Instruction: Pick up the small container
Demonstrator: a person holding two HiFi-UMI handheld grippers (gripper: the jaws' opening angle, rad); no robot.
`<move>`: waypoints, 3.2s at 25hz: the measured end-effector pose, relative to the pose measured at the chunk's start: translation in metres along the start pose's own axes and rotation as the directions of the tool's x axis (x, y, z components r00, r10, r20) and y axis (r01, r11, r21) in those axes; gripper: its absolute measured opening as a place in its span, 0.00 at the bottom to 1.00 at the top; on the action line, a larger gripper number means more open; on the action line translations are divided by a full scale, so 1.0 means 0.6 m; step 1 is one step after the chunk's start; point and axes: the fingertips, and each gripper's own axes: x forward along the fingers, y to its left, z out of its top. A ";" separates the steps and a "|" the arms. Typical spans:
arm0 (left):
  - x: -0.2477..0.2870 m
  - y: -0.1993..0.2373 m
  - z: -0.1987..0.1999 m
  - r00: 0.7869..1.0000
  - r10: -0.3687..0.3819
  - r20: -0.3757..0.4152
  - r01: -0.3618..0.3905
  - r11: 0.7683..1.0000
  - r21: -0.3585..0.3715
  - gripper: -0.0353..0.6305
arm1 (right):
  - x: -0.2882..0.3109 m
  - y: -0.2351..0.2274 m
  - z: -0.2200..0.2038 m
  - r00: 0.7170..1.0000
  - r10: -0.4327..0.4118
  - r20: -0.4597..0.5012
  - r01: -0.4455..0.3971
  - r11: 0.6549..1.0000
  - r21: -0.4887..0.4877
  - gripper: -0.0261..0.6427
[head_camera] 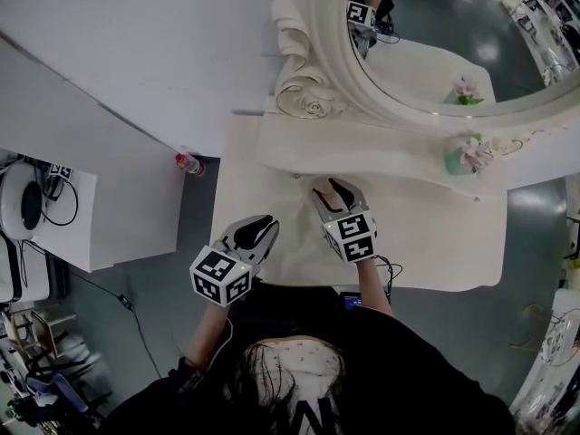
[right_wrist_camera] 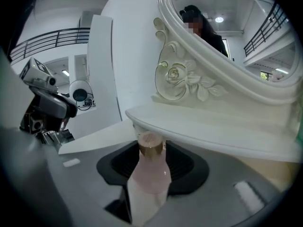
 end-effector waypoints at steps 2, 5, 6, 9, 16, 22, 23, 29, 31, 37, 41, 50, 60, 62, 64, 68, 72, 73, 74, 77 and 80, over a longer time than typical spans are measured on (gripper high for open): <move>0.000 0.003 -0.002 1.000 0.004 0.000 -0.004 1.000 -0.002 0.11 | 0.009 0.001 0.000 1.000 0.003 0.004 -0.003 1.000 -0.008 0.29; -0.002 0.008 -0.002 1.000 0.014 0.003 -0.014 1.000 -0.009 0.11 | 0.014 0.000 -0.001 1.000 0.010 0.021 -0.009 1.000 -0.019 0.29; -0.003 0.010 -0.002 1.000 0.018 0.005 -0.018 1.000 -0.011 0.11 | 0.013 0.000 0.000 1.000 0.013 0.028 -0.012 1.000 -0.026 0.29; -0.005 0.016 0.000 1.000 0.028 0.009 -0.028 1.000 -0.014 0.11 | 0.011 0.004 0.006 0.999 0.009 0.052 -0.007 0.999 -0.046 0.29; -0.016 0.021 0.001 0.999 0.040 0.013 -0.040 0.999 -0.010 0.12 | 0.009 -0.002 0.002 0.999 -0.027 0.038 0.028 0.999 -0.025 0.26; -0.019 0.015 -0.006 1.000 0.012 -0.018 -0.013 1.000 -0.021 0.15 | 0.007 0.002 0.003 1.000 -0.017 -0.008 0.017 1.000 0.014 0.26; -0.016 0.011 -0.009 0.999 -0.006 -0.031 0.005 1.000 -0.030 0.18 | 0.006 0.004 0.004 1.000 -0.015 -0.010 0.015 1.000 0.021 0.25; 0.003 -0.012 -0.037 0.991 -0.108 -0.081 0.098 0.988 -0.116 0.25 | -0.017 0.015 0.037 1.000 0.007 0.022 -0.008 0.998 0.069 0.25; 0.011 -0.019 -0.051 0.987 -0.131 -0.090 0.116 0.981 -0.153 0.26 | -0.029 0.018 0.054 0.999 0.018 0.038 -0.021 0.997 0.080 0.25; 0.037 -0.031 -0.076 0.979 -0.163 -0.127 0.141 0.976 -0.169 0.30 | -0.071 0.042 0.102 0.995 0.071 0.076 -0.076 0.995 0.062 0.25; 0.055 -0.040 -0.066 0.975 -0.193 -0.108 0.172 0.969 -0.180 0.33 | -0.099 0.068 0.127 0.989 0.116 0.096 -0.119 0.992 0.033 0.25; 0.081 -0.071 -0.042 0.949 -0.313 -0.037 0.293 0.920 -0.259 0.46 | -0.136 0.117 0.151 0.975 0.181 0.129 -0.182 0.983 0.000 0.25; 0.043 -0.102 -0.036 0.940 -0.342 0.001 0.337 0.926 -0.170 0.46 | -0.161 0.164 0.147 0.973 0.186 0.135 -0.187 0.982 -0.003 0.25; 0.027 -0.104 -0.035 0.943 -0.331 0.002 0.328 0.933 -0.148 0.46 | -0.169 0.178 0.152 0.972 0.185 0.144 -0.186 0.983 -0.003 0.25; 0.007 -0.106 -0.035 0.946 -0.324 0.001 0.321 0.939 -0.124 0.46 | -0.177 0.196 0.159 0.971 0.183 0.155 -0.184 0.983 -0.007 0.25; -0.040 -0.102 -0.044 0.951 -0.309 -0.008 0.307 0.948 -0.083 0.46 | -0.187 0.247 0.171 0.968 0.185 0.171 -0.184 0.983 -0.021 0.25; -0.095 -0.099 -0.058 0.952 -0.305 -0.006 0.304 0.950 -0.065 0.46 | -0.198 0.305 0.170 0.969 0.179 0.169 -0.173 0.984 -0.049 0.25; -0.109 -0.100 -0.063 0.952 -0.307 -0.006 0.306 0.950 -0.063 0.46 | -0.202 0.320 0.169 0.969 0.177 0.170 -0.170 0.984 -0.052 0.25; -0.123 -0.100 -0.068 0.951 -0.309 -0.006 0.308 0.949 -0.062 0.46 | -0.206 0.335 0.168 0.970 0.175 0.170 -0.168 0.984 -0.053 0.25; -0.167 -0.101 -0.090 0.950 -0.312 -0.007 0.311 0.949 -0.059 0.46 | -0.215 0.383 0.162 0.971 0.170 0.170 -0.163 0.985 -0.053 0.25; -0.213 -0.102 -0.111 0.950 -0.312 -0.007 0.311 0.949 -0.054 0.46 | -0.227 0.432 0.154 0.971 0.163 0.173 -0.156 0.986 -0.056 0.25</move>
